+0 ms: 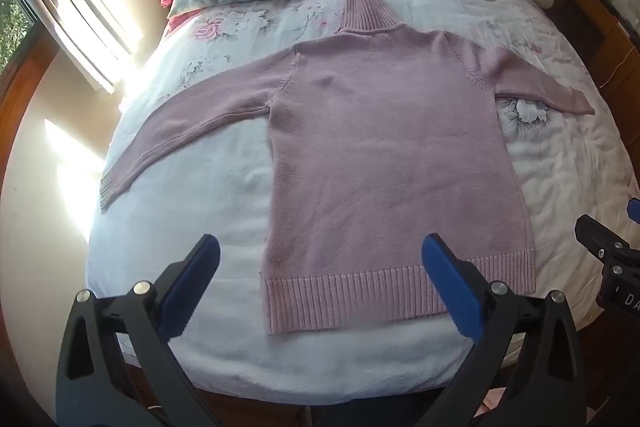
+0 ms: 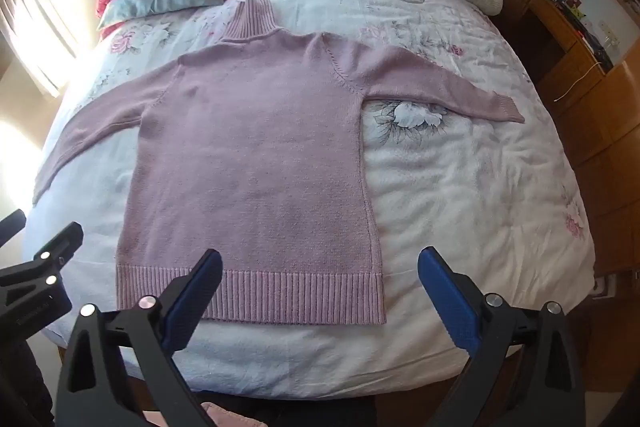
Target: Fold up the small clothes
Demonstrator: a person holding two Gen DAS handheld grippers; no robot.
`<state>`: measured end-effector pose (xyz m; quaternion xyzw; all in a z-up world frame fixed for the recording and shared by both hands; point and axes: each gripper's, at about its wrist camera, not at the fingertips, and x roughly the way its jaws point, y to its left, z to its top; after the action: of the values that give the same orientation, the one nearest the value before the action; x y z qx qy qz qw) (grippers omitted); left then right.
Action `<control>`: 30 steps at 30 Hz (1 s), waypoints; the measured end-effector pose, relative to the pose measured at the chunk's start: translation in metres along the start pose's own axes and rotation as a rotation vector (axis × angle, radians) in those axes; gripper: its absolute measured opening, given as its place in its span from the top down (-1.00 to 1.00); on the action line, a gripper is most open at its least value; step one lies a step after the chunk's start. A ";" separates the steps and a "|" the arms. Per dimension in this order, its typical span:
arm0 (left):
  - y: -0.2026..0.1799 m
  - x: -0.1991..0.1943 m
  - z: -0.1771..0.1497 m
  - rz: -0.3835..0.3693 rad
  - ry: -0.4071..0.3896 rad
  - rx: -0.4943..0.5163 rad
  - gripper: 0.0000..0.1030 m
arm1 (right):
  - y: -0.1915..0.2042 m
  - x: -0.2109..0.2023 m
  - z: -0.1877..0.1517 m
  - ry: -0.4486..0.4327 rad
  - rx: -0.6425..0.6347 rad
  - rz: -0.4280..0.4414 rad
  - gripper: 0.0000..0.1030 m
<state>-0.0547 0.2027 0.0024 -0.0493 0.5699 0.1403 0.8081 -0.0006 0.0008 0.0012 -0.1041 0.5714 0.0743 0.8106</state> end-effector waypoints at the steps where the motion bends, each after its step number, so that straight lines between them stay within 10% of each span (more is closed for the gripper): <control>1: 0.000 0.000 0.000 -0.002 0.000 -0.001 -0.94 | 0.001 -0.001 0.000 -0.003 -0.002 -0.001 -0.91; 30: 0.003 0.026 0.021 0.018 0.043 -0.028 -0.94 | -0.002 0.024 0.018 0.028 0.004 0.059 -0.91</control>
<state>-0.0286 0.2153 -0.0147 -0.0583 0.5855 0.1546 0.7937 0.0242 0.0038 -0.0153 -0.0864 0.5856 0.0954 0.8003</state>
